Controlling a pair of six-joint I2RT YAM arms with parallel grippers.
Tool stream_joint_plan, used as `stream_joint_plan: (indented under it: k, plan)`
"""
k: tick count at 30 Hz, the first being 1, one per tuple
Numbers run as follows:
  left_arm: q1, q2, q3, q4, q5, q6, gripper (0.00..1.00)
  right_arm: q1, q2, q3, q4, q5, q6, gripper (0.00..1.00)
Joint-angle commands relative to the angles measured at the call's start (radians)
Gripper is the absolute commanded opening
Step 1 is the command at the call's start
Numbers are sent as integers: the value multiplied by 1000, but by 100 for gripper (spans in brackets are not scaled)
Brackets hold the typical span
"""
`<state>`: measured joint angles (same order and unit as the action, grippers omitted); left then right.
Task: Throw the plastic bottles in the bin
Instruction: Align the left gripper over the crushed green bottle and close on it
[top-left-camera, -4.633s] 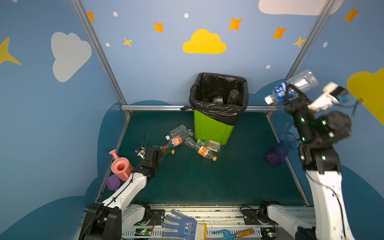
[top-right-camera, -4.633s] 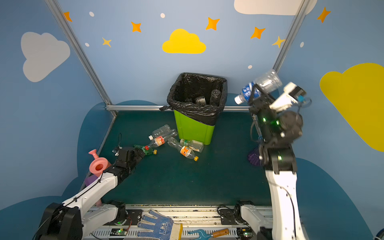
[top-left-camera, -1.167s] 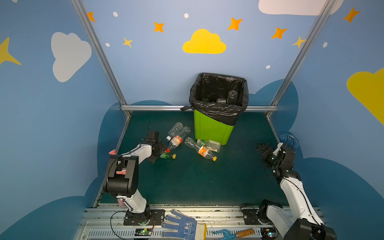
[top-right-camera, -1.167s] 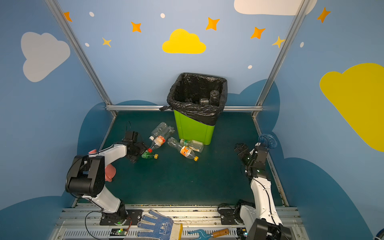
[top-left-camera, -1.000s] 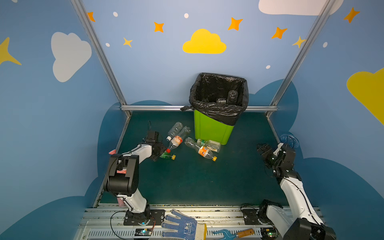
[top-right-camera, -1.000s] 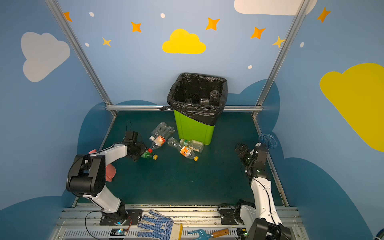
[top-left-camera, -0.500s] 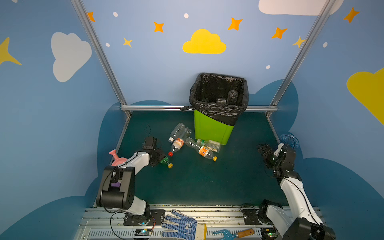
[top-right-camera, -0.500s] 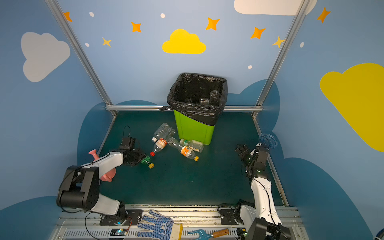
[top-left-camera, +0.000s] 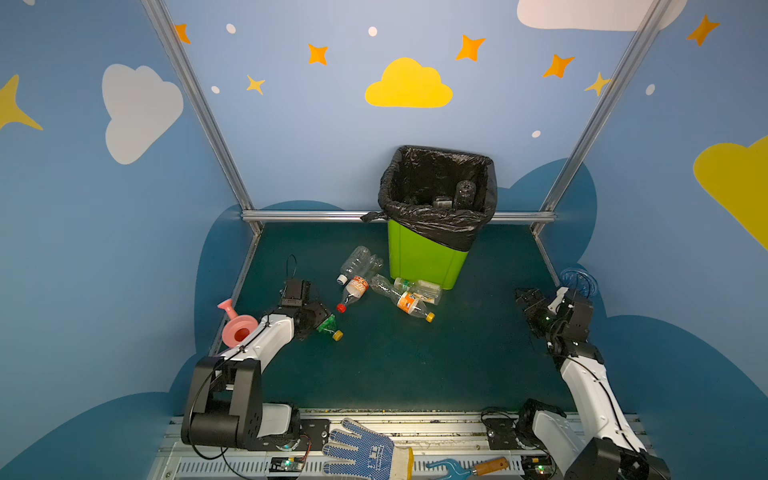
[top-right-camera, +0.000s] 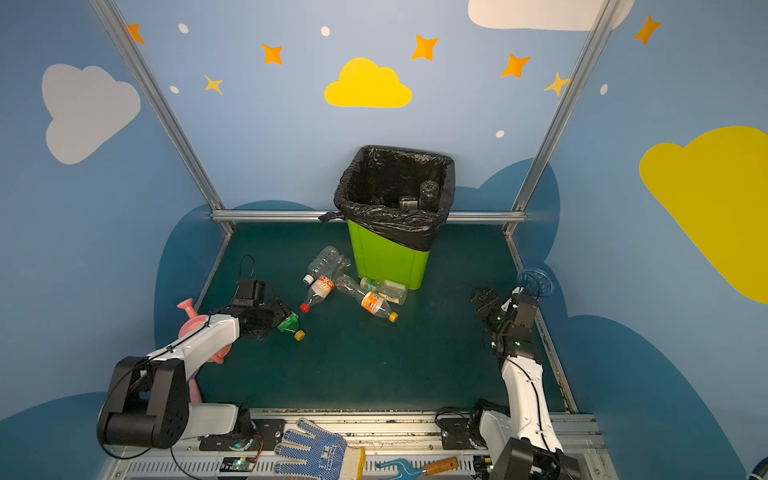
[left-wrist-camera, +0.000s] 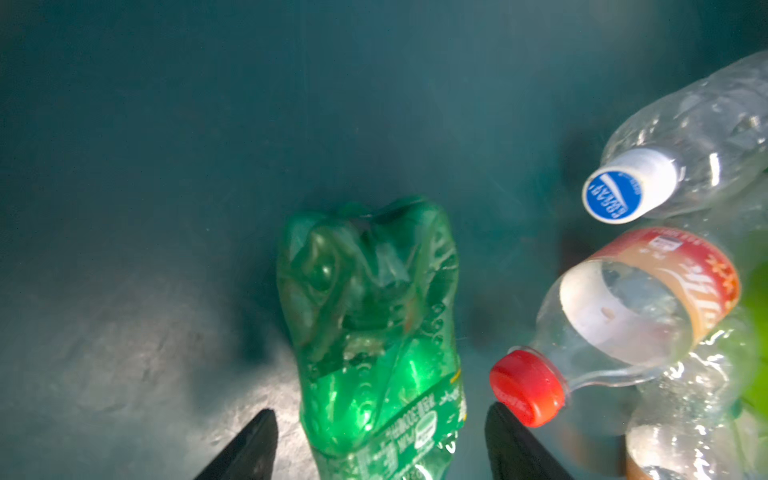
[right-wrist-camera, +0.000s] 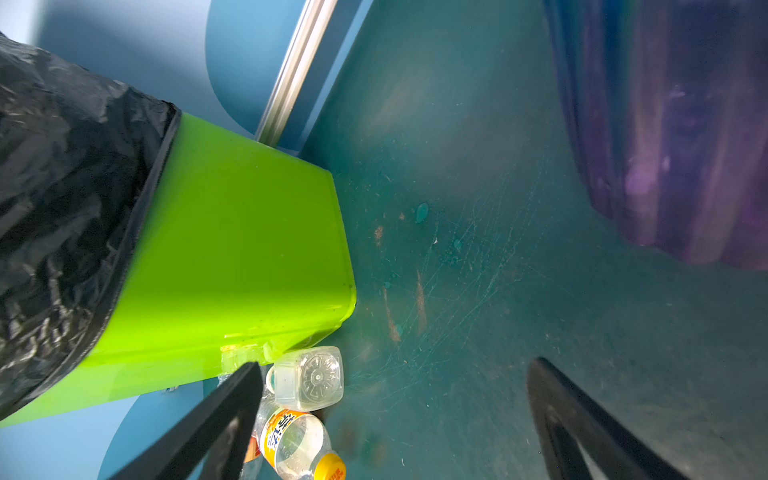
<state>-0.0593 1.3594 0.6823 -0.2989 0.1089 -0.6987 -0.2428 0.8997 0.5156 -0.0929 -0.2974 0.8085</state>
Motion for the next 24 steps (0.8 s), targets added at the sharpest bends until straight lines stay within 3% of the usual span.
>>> stream_joint_plan:
  k: [1, 12, 24]
  plan:
    - [3, 9, -4, -6, 7, -17, 89, -11, -24, -14, 4, 0, -5, 98]
    - [-3, 97, 110, -79, -36, 64, 95, -23, -10, -22, 18, -9, 4, 98]
    - [-87, 196, 203, -177, -237, 113, 96, -29, 25, -21, 39, -17, 10, 98]
